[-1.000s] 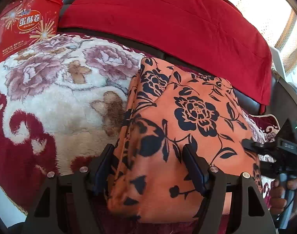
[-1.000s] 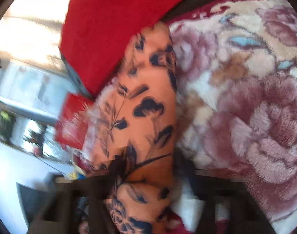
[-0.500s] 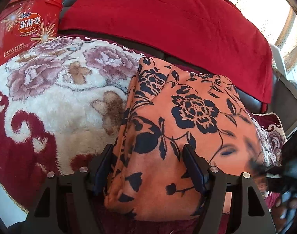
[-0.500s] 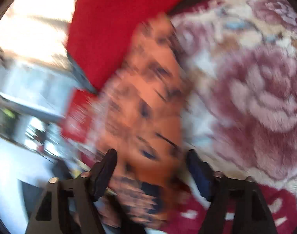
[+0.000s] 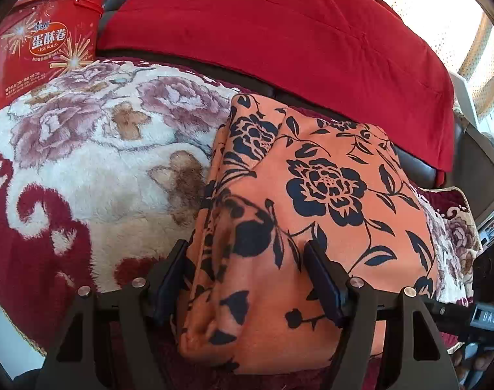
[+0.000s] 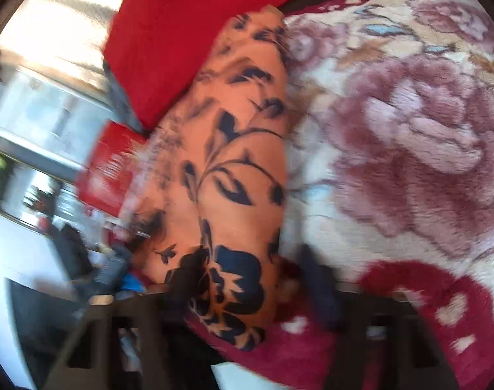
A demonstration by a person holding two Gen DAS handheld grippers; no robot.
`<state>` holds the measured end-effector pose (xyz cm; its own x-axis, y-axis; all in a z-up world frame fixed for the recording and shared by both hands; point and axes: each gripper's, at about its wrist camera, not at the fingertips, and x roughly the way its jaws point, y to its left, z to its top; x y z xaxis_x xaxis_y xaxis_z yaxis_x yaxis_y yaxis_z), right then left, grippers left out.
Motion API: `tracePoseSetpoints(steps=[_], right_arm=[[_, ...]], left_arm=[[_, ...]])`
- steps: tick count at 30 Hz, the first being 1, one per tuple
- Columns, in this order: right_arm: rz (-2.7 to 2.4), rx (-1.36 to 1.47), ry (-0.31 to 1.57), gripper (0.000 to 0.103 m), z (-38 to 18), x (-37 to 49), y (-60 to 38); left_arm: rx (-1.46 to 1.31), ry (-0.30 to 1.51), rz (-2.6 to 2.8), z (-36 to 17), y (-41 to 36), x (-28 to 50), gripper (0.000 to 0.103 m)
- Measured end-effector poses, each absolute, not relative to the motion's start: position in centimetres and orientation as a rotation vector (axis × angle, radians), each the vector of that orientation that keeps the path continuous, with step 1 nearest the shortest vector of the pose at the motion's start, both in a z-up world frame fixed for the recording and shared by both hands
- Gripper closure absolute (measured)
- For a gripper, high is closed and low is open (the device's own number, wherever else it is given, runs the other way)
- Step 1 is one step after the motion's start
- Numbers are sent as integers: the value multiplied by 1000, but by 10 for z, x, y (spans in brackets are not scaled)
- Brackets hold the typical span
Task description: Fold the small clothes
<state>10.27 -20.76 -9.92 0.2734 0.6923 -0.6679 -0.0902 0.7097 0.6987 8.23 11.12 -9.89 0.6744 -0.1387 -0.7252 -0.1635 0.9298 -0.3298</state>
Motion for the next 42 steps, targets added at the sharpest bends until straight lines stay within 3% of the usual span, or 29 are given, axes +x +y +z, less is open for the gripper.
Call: tracePoseSetpoints(steps=[2,3,4,5,6,8,9,11,13,14,15,17,25,26,27,37,42], right_arm=[[581,603,1174,60,-89,101,-209],[581,602,1168,56,-86,100,-208],[575,606,1165,47,-84,100,-209],[565,613,1168,21,-86,101,-211],[570,630,1155,17,-88,101,-213],[565,637,1159,24,-91,102,-211],[553,587,1160,49,-89,101,-208],[571,561,1165,62,-85,100,-205],[558,552,1157,62,-80,101,-204],[539,548,1145,56,-75,103,-205],[517,560,1133,38,-71,107,-208],[486,590,1096,22,-64,118,-216],[524,638,1126,24,-77,181,-205],[549,618,1126,42,-79,182,-197],[567,592,1126,53,-81,182,-192],[537,627,1125,54,-79,179,-197],[534,697,1142,40,-83,179,-205]], left_arm=[[-386,836,11,-98,111,82,30],[-388,837,10,-98,112,82,30],[-395,838,8,-98,113,82,30],[-400,838,7,-98,114,82,30],[-401,839,8,-98,114,82,30],[-400,840,9,-98,113,82,30],[-399,840,10,-98,112,81,30],[-396,841,8,-98,112,81,30],[-399,841,8,-98,113,81,30],[-401,841,8,-98,113,81,30],[-403,842,9,-98,113,82,30],[-407,842,11,-98,113,82,30],[-385,840,15,-99,111,83,30],[-384,840,15,-99,111,83,30],[-382,841,15,-99,111,83,30],[-402,845,2,-99,114,82,30],[-403,844,3,-99,113,80,30]])
